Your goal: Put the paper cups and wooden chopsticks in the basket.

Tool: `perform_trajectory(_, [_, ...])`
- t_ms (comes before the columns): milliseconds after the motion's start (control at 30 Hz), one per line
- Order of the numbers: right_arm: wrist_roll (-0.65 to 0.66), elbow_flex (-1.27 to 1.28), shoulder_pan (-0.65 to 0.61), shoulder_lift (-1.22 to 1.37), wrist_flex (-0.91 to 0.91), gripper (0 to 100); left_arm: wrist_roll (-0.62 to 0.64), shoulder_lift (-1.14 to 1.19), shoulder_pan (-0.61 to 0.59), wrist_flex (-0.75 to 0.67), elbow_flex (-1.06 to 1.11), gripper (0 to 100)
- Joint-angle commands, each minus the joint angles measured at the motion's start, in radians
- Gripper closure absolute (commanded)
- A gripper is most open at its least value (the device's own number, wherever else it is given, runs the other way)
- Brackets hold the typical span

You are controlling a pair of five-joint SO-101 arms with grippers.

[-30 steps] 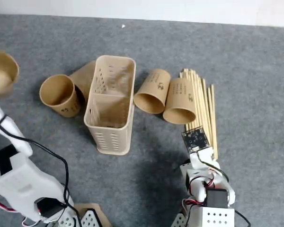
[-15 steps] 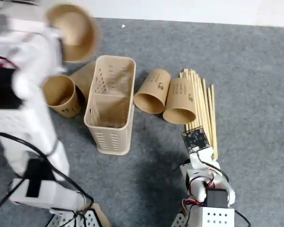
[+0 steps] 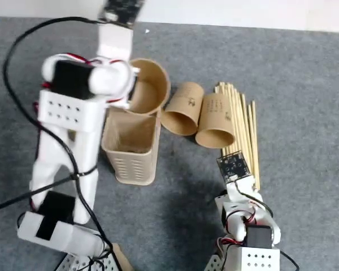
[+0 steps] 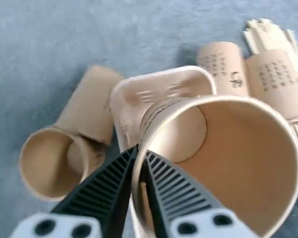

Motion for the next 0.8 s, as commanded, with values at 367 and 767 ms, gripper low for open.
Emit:
perform_trajectory(367, [0.011,0.137,0.007,-0.01,0.008,99.5,-0.046,-0.022,-0.131,-0.005,-0.119,81])
perform_trajectory(767, [0.011,0.137,0.007,-0.01,0.008,99.5,-0.077,0.159,-0.535,-0.275,-0.013,81])
